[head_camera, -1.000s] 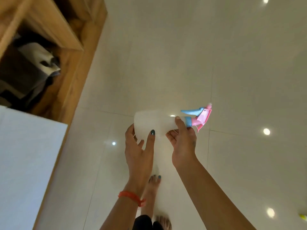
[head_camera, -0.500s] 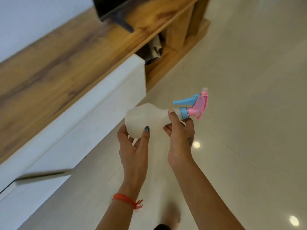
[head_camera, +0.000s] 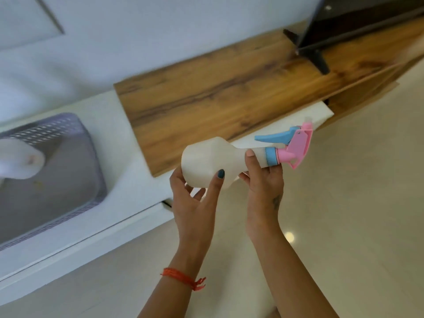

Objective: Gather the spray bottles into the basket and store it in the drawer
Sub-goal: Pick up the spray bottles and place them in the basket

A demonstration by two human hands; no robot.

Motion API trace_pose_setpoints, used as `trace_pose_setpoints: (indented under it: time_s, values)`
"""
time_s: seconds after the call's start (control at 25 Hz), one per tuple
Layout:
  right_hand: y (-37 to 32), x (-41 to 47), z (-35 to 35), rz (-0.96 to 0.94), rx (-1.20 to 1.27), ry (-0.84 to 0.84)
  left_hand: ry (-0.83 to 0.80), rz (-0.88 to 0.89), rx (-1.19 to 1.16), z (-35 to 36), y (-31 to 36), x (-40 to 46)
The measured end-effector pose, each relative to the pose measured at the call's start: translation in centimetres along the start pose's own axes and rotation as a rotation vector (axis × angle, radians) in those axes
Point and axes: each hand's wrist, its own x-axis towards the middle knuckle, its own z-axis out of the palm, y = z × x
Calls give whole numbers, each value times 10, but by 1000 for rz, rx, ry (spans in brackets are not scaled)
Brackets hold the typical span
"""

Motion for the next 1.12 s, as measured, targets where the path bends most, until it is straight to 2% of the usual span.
trace_pose_setpoints:
  time_s: [0.2,0.28,0.36,0.68,0.84,1.12]
  values:
    - [3,-30,88,-78,-34,-376,48,-59,-36,-109,30,52]
    - [1,-37,118,-87,-125,-539,44,-115,-58,-148,40,72]
    - [2,-44,153,-121,-241,-632,50,-175,-100,-181,44,90]
    - [54,-64,291,-585,-642,-610,268,-317,-418,-251,26,147]
    - [85,-55,325,-676,-773,-622,261,-380,-466,-260,19,175]
    - [112,-43,358,-743,-835,-641,415,-430,-466,-263,11,215]
